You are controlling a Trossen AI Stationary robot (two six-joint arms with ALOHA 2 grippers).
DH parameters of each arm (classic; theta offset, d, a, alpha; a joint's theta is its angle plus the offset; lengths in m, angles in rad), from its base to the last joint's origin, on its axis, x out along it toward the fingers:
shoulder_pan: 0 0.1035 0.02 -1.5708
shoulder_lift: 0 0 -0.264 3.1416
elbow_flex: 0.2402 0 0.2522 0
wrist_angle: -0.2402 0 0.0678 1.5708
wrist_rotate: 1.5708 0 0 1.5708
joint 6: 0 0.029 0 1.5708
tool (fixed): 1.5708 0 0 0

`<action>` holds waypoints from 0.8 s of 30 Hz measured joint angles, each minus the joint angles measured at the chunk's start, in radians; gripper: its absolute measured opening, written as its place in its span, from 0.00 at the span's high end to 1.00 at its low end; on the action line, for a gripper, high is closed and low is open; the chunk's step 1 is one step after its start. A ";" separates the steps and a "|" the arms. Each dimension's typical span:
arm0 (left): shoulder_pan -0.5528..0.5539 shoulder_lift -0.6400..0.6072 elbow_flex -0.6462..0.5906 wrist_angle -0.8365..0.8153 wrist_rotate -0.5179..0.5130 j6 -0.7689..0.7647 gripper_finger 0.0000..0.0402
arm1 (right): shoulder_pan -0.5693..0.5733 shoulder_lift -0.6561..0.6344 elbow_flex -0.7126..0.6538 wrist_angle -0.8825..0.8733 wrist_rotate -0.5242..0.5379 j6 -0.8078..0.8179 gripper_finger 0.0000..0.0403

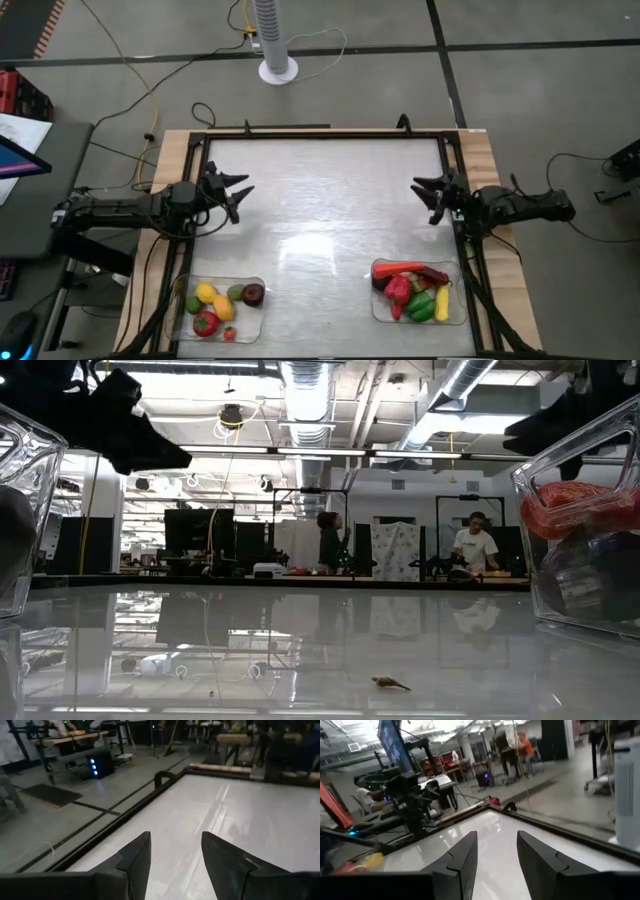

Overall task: Sort produce into baskets
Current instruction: Return to Home Position

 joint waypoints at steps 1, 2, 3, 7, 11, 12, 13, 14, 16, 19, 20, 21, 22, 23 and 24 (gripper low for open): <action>0.008 0.001 -0.002 0.015 0.007 -0.009 0.60 | 0.000 0.002 -0.027 0.052 0.003 -0.030 0.59; 0.016 0.005 -0.012 0.056 0.028 -0.019 0.61 | 0.000 0.002 -0.055 0.095 -0.002 -0.064 0.59; 0.023 0.007 -0.026 0.097 0.050 -0.026 0.61 | 0.001 0.002 -0.079 0.142 -0.015 -0.093 0.59; 0.042 0.013 -0.089 0.229 0.155 -0.059 0.63 | 0.001 0.001 -0.165 0.282 -0.065 -0.152 0.59; 0.057 0.013 -0.116 0.237 0.168 -0.090 0.63 | 0.001 -0.008 -0.183 0.292 -0.086 -0.181 0.59; 0.061 0.012 -0.127 0.239 0.173 -0.091 0.63 | 0.001 -0.014 -0.183 0.277 -0.088 -0.184 0.59; 0.065 0.012 -0.137 0.238 0.175 -0.093 0.63 | 0.001 -0.015 -0.183 0.264 -0.091 -0.188 0.59; 0.069 0.012 -0.147 0.239 0.177 -0.093 0.63 | 0.001 -0.014 -0.183 0.260 -0.092 -0.190 0.59; 0.077 0.013 -0.165 0.238 0.191 -0.095 0.63 | 0.002 -0.015 -0.183 0.257 -0.092 -0.190 0.59; 0.083 0.012 -0.182 0.249 0.214 -0.093 0.63 | 0.002 -0.015 -0.183 0.252 -0.092 -0.193 0.59; 0.083 0.012 -0.185 0.258 0.222 -0.084 0.63 | 0.002 -0.015 -0.183 0.247 -0.093 -0.193 0.59; 0.083 0.012 -0.190 0.266 0.230 -0.071 0.64 | 0.002 -0.015 -0.183 0.240 -0.093 -0.192 0.59; 0.083 0.010 -0.194 0.267 0.239 -0.063 0.64 | 0.002 -0.015 -0.183 0.227 -0.094 -0.184 0.59; 0.083 0.005 -0.196 0.265 0.250 -0.054 0.65 | 0.003 -0.014 -0.182 0.218 -0.096 -0.171 0.59; 0.083 0.003 -0.200 0.269 0.262 -0.045 0.65 | 0.003 -0.014 -0.182 0.212 -0.097 -0.157 0.59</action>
